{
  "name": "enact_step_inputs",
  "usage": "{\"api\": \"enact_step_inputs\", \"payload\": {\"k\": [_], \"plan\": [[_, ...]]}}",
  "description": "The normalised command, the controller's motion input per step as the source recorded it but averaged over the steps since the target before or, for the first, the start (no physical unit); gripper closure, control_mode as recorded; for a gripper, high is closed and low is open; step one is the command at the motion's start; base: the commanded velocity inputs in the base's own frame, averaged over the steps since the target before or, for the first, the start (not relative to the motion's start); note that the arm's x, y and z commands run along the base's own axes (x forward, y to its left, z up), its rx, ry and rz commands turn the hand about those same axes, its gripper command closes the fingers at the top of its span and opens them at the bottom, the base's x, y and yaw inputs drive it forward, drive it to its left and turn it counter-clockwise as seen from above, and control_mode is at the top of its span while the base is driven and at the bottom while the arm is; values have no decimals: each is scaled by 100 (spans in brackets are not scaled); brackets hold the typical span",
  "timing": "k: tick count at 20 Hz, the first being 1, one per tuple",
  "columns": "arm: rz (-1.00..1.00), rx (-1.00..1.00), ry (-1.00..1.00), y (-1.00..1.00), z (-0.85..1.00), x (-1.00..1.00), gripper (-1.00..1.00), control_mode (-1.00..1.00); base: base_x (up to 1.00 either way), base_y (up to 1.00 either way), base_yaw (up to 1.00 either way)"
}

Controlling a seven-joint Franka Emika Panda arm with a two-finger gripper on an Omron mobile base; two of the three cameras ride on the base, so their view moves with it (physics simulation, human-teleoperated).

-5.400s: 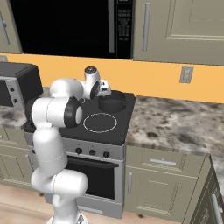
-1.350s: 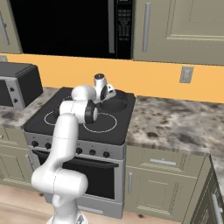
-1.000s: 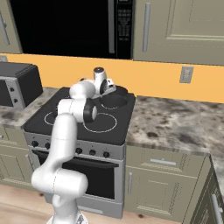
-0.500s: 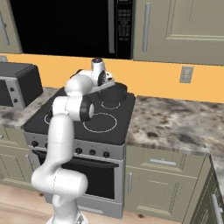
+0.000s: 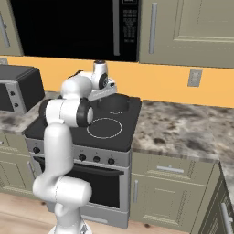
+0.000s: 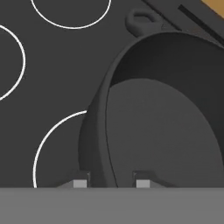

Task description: Move the pot and pan from the stove into the sink.

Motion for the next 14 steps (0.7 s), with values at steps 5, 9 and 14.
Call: {"api": "enact_step_inputs", "payload": {"k": [5,9,14], "plan": [[10,-1,-20,0,-35,-88,100,-100,0,0,0],[14,0,-19,0,-96,-82,100,-100,0,0,0],[7,0,-18,2,-11,-94,100,-100,0,0,0]]}}
